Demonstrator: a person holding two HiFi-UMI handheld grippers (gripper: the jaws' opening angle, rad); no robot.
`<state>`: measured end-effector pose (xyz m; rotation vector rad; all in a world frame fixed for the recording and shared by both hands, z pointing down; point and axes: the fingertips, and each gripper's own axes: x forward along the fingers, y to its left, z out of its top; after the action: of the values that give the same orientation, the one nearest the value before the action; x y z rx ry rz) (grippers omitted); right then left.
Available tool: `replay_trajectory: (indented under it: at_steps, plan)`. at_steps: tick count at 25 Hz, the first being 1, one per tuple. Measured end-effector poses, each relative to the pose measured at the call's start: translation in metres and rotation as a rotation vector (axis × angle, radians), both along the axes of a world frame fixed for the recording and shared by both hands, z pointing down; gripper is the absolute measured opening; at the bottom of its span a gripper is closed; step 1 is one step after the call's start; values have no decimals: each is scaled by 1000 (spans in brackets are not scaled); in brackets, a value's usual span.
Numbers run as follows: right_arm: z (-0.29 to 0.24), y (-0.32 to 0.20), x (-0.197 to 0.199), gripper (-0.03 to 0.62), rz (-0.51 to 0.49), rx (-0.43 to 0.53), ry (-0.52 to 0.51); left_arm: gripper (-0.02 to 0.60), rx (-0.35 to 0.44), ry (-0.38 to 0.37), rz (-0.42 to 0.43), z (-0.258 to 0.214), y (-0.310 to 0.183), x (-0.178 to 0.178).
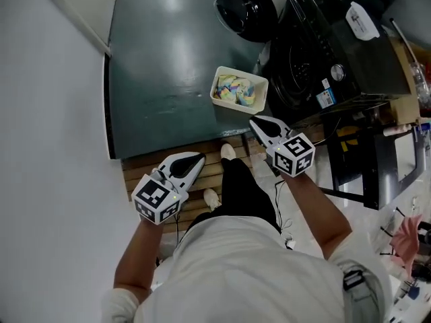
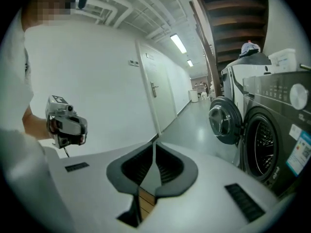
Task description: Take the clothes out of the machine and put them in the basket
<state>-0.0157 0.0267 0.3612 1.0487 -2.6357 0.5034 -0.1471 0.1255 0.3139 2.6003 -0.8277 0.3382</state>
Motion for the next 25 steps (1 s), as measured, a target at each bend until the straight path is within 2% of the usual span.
replay_trajectory:
  at_steps: [6, 10, 19, 25]
  plan:
    - [-41, 62, -8, 25, -46, 32, -32, -3, 5, -39, 4, -14, 32, -2]
    - [-62, 93, -8, 25, -70, 58, -42, -3, 36, -46, -4, -30, 51, 4]
    - [-71, 142, -6, 25, -88, 67, -68, -3, 59, -36, -55, -38, 85, -7]
    - [-78, 153, -16, 25, -104, 88, -56, -3, 59, -27, -90, -39, 97, -21]
